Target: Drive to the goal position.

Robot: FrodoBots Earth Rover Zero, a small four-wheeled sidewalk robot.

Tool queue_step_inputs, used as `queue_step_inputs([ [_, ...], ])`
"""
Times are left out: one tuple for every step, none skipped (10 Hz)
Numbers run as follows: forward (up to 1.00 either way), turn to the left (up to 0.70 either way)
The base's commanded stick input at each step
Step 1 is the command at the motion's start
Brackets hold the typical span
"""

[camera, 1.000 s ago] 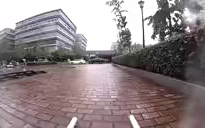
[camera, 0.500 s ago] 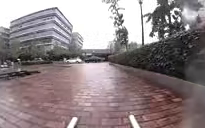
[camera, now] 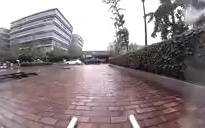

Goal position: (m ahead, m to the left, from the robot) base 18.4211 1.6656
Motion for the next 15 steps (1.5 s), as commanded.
queue_step_inputs([
  [0.7, 0.0],
  [0.7, 0.0],
  [0.7, 0.0],
  [0.7, 0.0],
  [0.7, 0.0],
  [0.7, 0.0],
  [0.7, 0.0],
  [0.7, 0.0],
  [0.7, 0.0],
  [0.7, 0.0],
  [0.7, 0.0],
  [0.7, 0.0],
  [0.7, 0.0],
  [0.7, 0.0],
  [0.7, 0.0],
])
